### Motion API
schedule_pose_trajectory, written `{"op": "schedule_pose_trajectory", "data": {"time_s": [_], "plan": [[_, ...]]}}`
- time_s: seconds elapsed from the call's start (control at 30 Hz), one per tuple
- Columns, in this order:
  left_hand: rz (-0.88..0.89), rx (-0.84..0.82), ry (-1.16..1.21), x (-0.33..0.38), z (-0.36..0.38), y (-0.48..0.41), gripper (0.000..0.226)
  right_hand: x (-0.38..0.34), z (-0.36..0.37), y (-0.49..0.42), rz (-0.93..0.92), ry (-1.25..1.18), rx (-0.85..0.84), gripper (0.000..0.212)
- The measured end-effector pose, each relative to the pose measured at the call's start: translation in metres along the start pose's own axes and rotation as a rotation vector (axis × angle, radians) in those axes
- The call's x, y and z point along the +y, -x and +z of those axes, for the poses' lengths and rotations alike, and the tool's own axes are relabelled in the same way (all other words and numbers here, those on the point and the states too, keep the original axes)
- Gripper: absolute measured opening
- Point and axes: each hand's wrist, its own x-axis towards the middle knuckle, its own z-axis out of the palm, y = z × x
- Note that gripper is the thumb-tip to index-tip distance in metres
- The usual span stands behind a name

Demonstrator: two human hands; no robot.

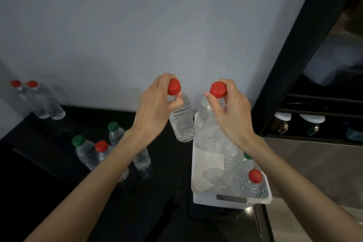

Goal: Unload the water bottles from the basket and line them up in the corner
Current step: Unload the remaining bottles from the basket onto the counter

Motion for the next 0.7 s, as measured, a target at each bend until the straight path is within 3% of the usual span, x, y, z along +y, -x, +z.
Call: {"op": "schedule_pose_trajectory", "data": {"time_s": [0.17, 0.37, 0.7], "plan": [[-0.081, 0.011, -0.056, -0.023, -0.036, 0.024, 0.023, -0.029, 0.034, -0.018, -0.060, -0.027, -0.060, 0.032], [-0.236, -0.058, -0.103, -0.061, -0.053, 0.077, 0.024, -0.026, 0.098, -0.009, -0.066, 0.003, -0.260, 0.035], [-0.353, -0.221, -0.076, -0.119, -0.041, 0.141, 0.021, 0.009, 0.182, 0.021, 0.123, 0.042, -0.578, 0.024]]}}
